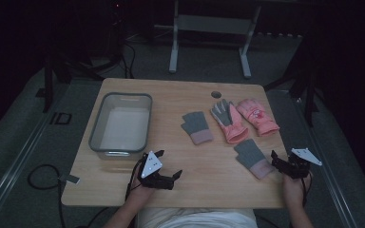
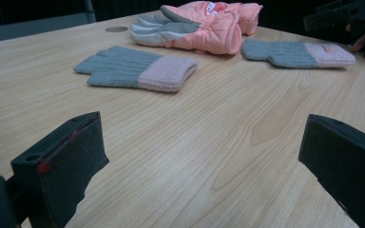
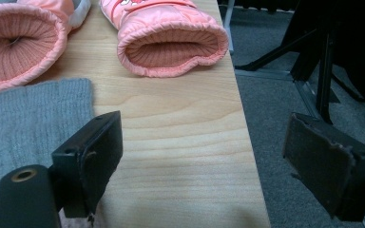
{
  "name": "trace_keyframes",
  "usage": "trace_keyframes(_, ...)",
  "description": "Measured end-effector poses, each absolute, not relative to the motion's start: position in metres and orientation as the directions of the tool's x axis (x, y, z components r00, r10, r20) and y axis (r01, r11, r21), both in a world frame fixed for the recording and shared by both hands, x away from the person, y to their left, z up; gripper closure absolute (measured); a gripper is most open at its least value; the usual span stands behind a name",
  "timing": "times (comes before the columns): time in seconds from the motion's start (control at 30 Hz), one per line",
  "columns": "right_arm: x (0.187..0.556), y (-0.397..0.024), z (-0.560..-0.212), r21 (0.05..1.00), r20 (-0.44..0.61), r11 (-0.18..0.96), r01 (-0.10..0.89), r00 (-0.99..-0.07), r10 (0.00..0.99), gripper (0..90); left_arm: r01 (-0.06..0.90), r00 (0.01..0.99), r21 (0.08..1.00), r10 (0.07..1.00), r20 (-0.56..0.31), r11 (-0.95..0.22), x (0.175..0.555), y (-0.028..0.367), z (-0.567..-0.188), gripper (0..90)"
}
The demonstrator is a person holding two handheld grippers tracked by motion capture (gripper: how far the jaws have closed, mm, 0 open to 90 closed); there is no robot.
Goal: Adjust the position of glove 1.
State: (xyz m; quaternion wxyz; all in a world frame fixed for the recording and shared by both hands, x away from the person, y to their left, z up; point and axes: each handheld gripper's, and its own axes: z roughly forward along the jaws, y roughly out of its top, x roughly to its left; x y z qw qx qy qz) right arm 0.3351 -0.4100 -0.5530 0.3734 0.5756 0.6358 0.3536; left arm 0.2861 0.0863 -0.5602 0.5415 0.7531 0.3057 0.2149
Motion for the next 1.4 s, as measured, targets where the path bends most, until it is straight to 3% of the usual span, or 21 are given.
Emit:
trace_keyframes(0.67, 0.3356, -0.4076, -0.5520, 0.873, -0.090, 0.110, 0.476, -0.065, 0.994, 13.8, 0.219, 0.732, 0.947, 0.681, -0.002, -0.233, 0.2856, 0.0852, -0.5601, 1.2)
trace_keyframes(1.1, 0.3386, -0.4124, -0.5521, 0.861, -0.041, 0.071, 0.504, -0.070, 0.997, 13.9, 0.227, 0.734, 0.950, 0.679, -0.021, -0.216, 0.2862, 0.0871, -0.5603, 1.2)
trace_keyframes(1.4, 0.3341, -0.4107, -0.5456, 0.881, -0.062, 0.090, 0.465, -0.075, 0.995, 13.9, 0.218, 0.736, 0.953, 0.677, -0.019, -0.210, 0.2845, 0.0880, -0.5604, 1.2)
